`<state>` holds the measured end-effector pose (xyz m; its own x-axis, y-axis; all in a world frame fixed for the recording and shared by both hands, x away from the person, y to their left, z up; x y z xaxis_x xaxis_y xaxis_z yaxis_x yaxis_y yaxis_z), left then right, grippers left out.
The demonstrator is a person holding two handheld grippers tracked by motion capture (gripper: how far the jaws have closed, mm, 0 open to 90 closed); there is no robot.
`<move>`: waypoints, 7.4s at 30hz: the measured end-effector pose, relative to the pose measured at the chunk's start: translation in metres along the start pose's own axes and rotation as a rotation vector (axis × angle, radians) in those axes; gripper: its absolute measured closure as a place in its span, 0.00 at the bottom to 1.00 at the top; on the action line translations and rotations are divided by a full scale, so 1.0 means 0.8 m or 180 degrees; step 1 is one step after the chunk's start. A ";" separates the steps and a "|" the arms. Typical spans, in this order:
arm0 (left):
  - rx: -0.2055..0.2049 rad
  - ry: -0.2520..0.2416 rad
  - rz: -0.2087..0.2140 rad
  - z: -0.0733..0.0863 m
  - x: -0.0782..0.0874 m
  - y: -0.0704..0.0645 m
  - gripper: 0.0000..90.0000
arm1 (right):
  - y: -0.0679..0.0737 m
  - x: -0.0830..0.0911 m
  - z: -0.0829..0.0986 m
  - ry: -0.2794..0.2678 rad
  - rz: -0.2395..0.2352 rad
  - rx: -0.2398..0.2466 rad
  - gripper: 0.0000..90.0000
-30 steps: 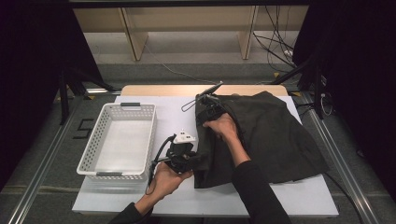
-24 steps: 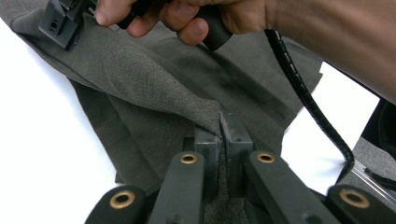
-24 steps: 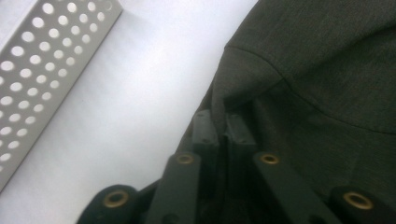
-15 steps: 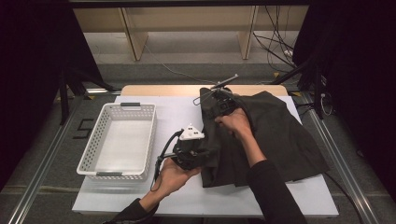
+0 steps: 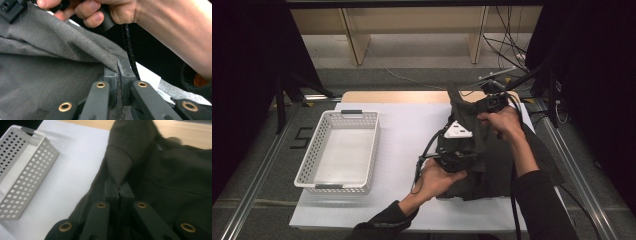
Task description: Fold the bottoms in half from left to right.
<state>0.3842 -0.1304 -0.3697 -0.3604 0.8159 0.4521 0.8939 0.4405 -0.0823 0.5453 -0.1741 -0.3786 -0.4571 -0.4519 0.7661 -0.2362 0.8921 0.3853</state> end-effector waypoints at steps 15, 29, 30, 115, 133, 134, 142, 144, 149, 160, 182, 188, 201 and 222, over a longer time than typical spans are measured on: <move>-0.0018 0.0119 0.0205 -0.033 -0.085 -0.045 0.95 | -0.120 0.068 0.007 -0.0253 0.0133 -0.0413 0.98; 0.0155 0.0208 0.0356 -0.030 -0.118 -0.052 0.91 | -0.170 0.077 0.012 -0.0211 0.0472 -0.0528 0.98; 0.0183 0.0204 0.0381 -0.030 -0.118 -0.053 0.90 | -0.172 0.077 0.012 -0.0208 0.0483 -0.0527 0.98; 0.0383 0.0859 -0.0027 0.180 -0.021 0.074 0.70 | -0.298 0.063 0.167 0.0434 0.1012 -0.0580 0.43; 0.0451 0.1063 -0.0402 0.214 -0.009 0.127 0.51 | -0.344 0.085 0.177 0.0456 0.1375 -0.0674 0.81; 0.0467 0.1069 -0.0393 0.216 -0.011 0.127 0.52 | -0.347 0.083 0.180 0.0446 0.1410 -0.0666 0.81; 0.0506 0.1120 -0.0144 0.224 -0.030 0.110 0.51 | -0.321 0.101 0.160 -0.0070 0.1359 -0.0632 0.53; 0.0428 0.1127 -0.0171 0.225 -0.035 0.105 0.70 | -0.305 0.104 0.153 -0.0158 0.1219 -0.0618 0.50; 0.0450 0.1117 -0.0022 0.221 -0.041 0.086 0.98 | -0.256 0.095 0.144 -0.0253 0.0912 -0.0491 0.49; 0.0450 0.1176 -0.0026 0.223 -0.044 0.047 0.93 | -0.211 0.042 0.175 -0.0056 0.0656 -0.0384 0.51; 0.1050 0.1187 0.0044 0.189 -0.081 0.065 0.23 | -0.220 0.047 0.192 -0.0050 0.0617 -0.0411 0.43; 0.0949 0.1350 -0.0062 0.189 -0.097 0.054 0.19 | -0.227 0.043 0.194 -0.0013 0.0657 -0.0437 0.41; 0.0950 0.1082 0.0111 0.189 -0.101 0.055 0.90 | -0.248 0.054 0.188 -0.0101 0.0729 -0.0540 0.36; 0.0846 0.0958 0.0003 0.194 -0.071 0.066 0.93 | -0.332 0.070 0.181 -0.0221 0.0880 -0.0872 0.29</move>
<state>0.4106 -0.0953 -0.5374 -0.2301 0.6877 0.6886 0.7800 0.5534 -0.2920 0.4587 -0.4373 -0.5126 -0.5306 -0.1854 0.8271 0.1371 0.9442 0.2996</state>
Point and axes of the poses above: each handheld gripper's, and its own axes: x roughly backward along the jaws, z roughly out of its underside, y roughly to its left, the point moved 9 cm from there along -x, roughly forward along the jaws, and after that the axes turned 13 degrees about -x, right-handed, at the moved point
